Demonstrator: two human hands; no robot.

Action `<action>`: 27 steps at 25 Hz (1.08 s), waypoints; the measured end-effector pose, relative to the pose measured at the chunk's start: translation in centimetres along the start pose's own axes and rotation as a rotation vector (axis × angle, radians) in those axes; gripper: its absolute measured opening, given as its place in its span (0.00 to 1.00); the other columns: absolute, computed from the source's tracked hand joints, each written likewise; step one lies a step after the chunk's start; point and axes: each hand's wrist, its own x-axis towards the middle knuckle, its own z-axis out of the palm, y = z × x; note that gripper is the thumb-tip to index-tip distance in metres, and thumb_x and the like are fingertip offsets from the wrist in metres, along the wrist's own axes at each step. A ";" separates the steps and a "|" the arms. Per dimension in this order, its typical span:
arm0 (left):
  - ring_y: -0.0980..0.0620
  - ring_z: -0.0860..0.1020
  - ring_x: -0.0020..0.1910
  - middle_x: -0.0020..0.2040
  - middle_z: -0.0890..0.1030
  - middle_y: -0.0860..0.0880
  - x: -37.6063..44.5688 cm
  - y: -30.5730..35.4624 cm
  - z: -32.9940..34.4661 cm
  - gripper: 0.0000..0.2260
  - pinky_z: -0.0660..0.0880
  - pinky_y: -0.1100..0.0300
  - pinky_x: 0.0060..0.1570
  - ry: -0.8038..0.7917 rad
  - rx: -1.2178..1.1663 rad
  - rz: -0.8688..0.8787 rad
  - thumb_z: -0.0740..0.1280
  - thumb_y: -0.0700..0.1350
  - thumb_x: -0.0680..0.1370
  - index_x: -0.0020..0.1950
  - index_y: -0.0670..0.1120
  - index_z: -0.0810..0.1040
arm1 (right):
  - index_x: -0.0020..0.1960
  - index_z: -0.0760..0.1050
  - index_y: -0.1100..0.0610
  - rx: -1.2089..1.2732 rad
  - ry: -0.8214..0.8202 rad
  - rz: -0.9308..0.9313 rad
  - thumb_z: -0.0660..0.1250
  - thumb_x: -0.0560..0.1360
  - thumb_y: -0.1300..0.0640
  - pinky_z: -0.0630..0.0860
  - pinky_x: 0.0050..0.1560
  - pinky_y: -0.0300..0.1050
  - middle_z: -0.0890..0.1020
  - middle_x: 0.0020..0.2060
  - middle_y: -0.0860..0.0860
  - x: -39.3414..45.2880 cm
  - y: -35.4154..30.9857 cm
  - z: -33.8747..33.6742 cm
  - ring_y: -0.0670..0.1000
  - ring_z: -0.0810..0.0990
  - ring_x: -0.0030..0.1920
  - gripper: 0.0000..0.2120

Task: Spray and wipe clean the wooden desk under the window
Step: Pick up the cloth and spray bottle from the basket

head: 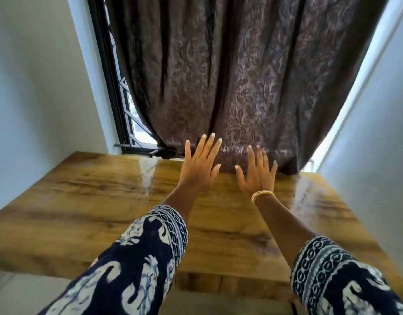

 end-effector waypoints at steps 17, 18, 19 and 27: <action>0.44 0.52 0.79 0.80 0.51 0.45 -20.0 10.7 1.6 0.31 0.47 0.34 0.71 -0.319 -0.079 -0.110 0.52 0.57 0.79 0.80 0.48 0.50 | 0.80 0.51 0.53 0.054 -0.333 0.093 0.48 0.78 0.37 0.53 0.74 0.64 0.56 0.79 0.54 -23.7 5.5 4.8 0.56 0.55 0.78 0.35; 0.44 0.53 0.79 0.80 0.51 0.45 -21.4 11.9 0.9 0.31 0.47 0.34 0.71 -0.336 -0.077 -0.107 0.52 0.57 0.79 0.80 0.48 0.50 | 0.80 0.51 0.53 0.061 -0.356 0.099 0.50 0.79 0.38 0.52 0.74 0.64 0.55 0.79 0.54 -25.3 6.1 4.3 0.56 0.54 0.78 0.34; 0.45 0.52 0.79 0.80 0.51 0.45 -22.8 13.0 0.2 0.31 0.48 0.34 0.71 -0.353 -0.083 -0.104 0.52 0.57 0.80 0.80 0.47 0.50 | 0.80 0.50 0.54 0.066 -0.370 0.101 0.50 0.79 0.39 0.52 0.74 0.64 0.55 0.79 0.54 -26.9 6.5 3.9 0.56 0.54 0.78 0.34; 0.46 0.51 0.79 0.81 0.48 0.46 -32.5 18.8 -3.9 0.32 0.47 0.35 0.71 -0.444 -0.092 -0.148 0.50 0.57 0.80 0.80 0.47 0.46 | 0.80 0.52 0.55 0.051 -0.443 0.064 0.44 0.77 0.36 0.55 0.72 0.66 0.58 0.78 0.55 -37.4 9.9 1.6 0.57 0.57 0.78 0.36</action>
